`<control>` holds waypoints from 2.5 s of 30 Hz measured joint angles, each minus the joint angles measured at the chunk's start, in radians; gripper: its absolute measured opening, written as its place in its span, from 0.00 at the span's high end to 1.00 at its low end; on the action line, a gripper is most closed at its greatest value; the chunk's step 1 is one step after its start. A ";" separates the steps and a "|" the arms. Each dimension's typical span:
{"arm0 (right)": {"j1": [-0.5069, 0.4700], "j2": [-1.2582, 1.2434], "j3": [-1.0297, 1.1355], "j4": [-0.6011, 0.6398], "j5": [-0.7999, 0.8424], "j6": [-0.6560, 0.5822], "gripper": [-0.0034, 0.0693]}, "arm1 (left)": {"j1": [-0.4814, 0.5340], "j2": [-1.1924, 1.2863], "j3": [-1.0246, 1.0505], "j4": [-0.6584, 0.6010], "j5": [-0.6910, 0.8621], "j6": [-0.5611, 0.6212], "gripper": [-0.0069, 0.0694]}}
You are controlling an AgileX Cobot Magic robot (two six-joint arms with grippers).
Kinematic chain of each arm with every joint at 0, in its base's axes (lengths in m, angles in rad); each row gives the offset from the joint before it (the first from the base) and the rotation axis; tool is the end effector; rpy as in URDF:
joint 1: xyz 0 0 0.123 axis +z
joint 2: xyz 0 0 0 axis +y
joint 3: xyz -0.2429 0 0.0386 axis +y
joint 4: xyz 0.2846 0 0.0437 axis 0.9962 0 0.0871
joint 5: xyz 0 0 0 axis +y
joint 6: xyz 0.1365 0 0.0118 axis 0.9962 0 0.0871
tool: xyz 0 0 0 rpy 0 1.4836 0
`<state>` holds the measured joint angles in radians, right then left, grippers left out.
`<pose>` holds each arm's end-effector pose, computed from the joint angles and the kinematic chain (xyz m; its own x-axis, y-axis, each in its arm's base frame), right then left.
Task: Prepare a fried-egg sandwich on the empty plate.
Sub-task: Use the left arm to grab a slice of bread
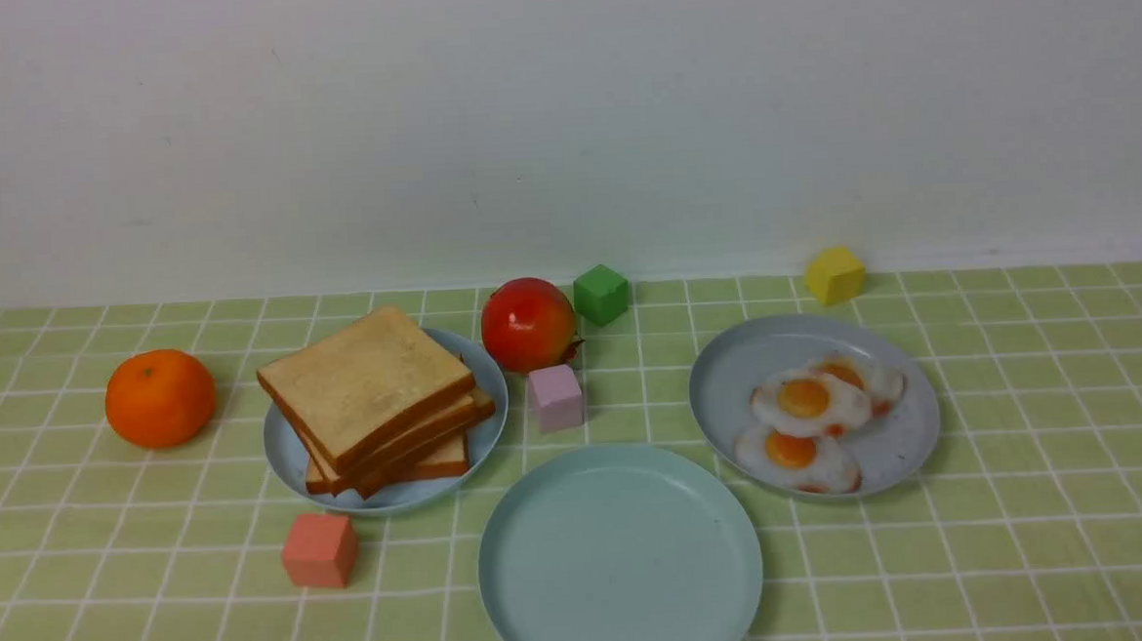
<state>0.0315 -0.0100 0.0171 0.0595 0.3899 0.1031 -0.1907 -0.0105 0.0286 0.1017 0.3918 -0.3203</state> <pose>0.1719 0.0085 0.1590 -0.3087 0.1478 -0.9396 -0.0045 0.9876 0.1568 0.1698 -0.0274 0.1543 -0.3362 -0.1634 -0.9275 0.0799 0.9763 -0.2010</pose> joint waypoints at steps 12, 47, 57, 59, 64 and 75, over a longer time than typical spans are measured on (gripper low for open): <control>0.000 0.000 0.000 0.000 0.000 0.000 0.63 | 0.000 0.000 0.000 0.000 0.000 0.000 0.60; 0.000 0.000 0.010 0.006 -0.800 0.028 0.63 | 0.000 0.000 0.003 -0.020 -0.628 -0.038 0.60; 0.000 0.142 -0.298 0.028 -0.811 0.265 0.63 | 0.000 0.113 -0.382 -0.112 -0.753 -0.094 0.60; 0.000 0.221 -0.442 0.023 -0.735 0.274 0.63 | 0.000 0.195 -0.532 -0.111 -0.652 -0.092 0.60; 0.000 0.435 -0.786 -0.001 -0.426 0.284 0.63 | 0.000 0.411 -0.838 -0.129 -0.263 -0.111 0.60; 0.000 0.863 -0.966 -0.050 0.129 0.280 0.63 | 0.000 0.908 -0.931 -0.146 0.167 -0.132 0.60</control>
<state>0.0315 0.8534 -0.9490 0.0090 0.5191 0.3827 -0.1907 0.8974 -0.9022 -0.0441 0.5591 -0.4527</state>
